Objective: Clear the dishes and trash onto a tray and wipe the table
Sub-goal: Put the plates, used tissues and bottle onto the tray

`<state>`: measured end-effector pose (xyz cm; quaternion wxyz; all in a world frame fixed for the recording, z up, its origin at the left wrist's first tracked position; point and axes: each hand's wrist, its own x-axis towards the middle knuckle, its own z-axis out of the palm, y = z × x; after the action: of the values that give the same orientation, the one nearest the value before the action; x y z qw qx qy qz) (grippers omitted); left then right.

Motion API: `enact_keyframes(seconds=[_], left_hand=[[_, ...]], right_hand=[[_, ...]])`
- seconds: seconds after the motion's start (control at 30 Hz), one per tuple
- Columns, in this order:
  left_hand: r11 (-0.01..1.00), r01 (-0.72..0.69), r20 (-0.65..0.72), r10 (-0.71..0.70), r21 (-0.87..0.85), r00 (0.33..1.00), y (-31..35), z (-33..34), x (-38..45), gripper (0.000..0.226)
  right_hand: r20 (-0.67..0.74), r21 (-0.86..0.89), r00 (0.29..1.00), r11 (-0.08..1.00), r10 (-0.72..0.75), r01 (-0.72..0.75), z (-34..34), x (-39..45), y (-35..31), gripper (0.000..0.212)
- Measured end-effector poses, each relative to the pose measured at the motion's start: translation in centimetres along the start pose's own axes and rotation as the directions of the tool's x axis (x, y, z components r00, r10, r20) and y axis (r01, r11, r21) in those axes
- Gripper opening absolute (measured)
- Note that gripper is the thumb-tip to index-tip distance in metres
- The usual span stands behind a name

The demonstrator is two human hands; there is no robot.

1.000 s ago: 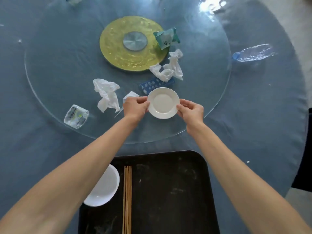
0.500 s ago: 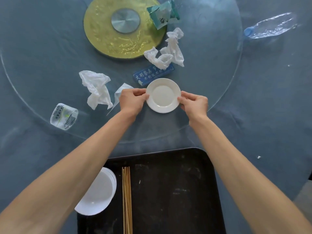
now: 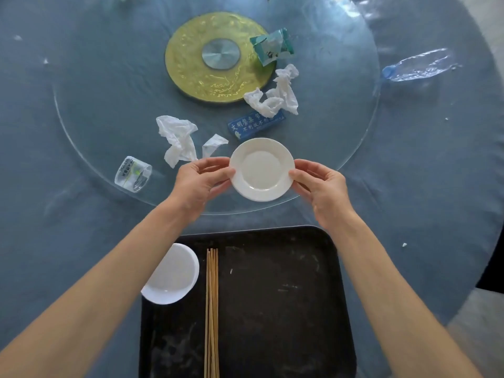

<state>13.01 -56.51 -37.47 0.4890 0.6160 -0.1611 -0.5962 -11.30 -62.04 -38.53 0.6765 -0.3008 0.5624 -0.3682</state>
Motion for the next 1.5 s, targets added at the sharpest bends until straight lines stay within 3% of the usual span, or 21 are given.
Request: enact_keyframes(seconds=[0.1,0.3,0.5,0.6,0.83,1.0,1.17,1.5], left_hand=[[0.998,-0.051,-0.02,0.052,0.036,0.998,-0.9,-1.7,-5.4,0.037],[0.998,-0.058,-0.036,0.059,0.014,0.998,-4.9,-5.6,-15.2,0.03],[1.0,-0.015,-0.026,0.015,-0.003,1.0,-10.9,-9.9,-23.6,0.035],[0.999,0.021,-0.117,-0.025,-0.031,0.993,-14.7,-12.1,-26.4,0.032],[0.986,0.166,-0.445,-0.153,-0.011,0.883,-22.3,-17.4,-27.2,0.019],[0.964,0.192,-0.575,-0.052,0.185,0.817,-24.2,-18.8,-26.0,0.021],[0.911,0.186,-0.561,0.058,0.367,0.826,-24.0,-19.0,-26.0,0.023],[0.939,0.283,-0.545,-0.137,0.194,0.827,-24.7,-18.5,-27.1,0.021]], right_hand=[[0.051,-0.023,0.999,1.0,0.001,0.001,0.2,-4.5,0.4,0.019],[0.168,-0.062,0.984,0.997,0.064,-0.055,0.0,-13.2,4.0,0.019],[0.109,-0.264,0.979,0.954,0.173,-0.14,-0.1,-20.6,10.2,0.022],[0.096,-0.331,0.97,0.926,0.224,-0.181,0.7,-22.7,14.0,0.022],[0.051,-0.592,0.964,0.786,0.261,-0.181,5.0,-23.4,22.1,0.024],[0.024,-0.726,0.98,0.677,0.199,-0.12,7.7,-22.8,24.9,0.03],[0.002,-0.822,0.995,0.567,0.096,-0.053,8.5,-22.9,25.9,0.029],[-0.018,-0.89,0.999,0.456,0.026,-0.028,8.6,-23.7,25.5,0.03]])
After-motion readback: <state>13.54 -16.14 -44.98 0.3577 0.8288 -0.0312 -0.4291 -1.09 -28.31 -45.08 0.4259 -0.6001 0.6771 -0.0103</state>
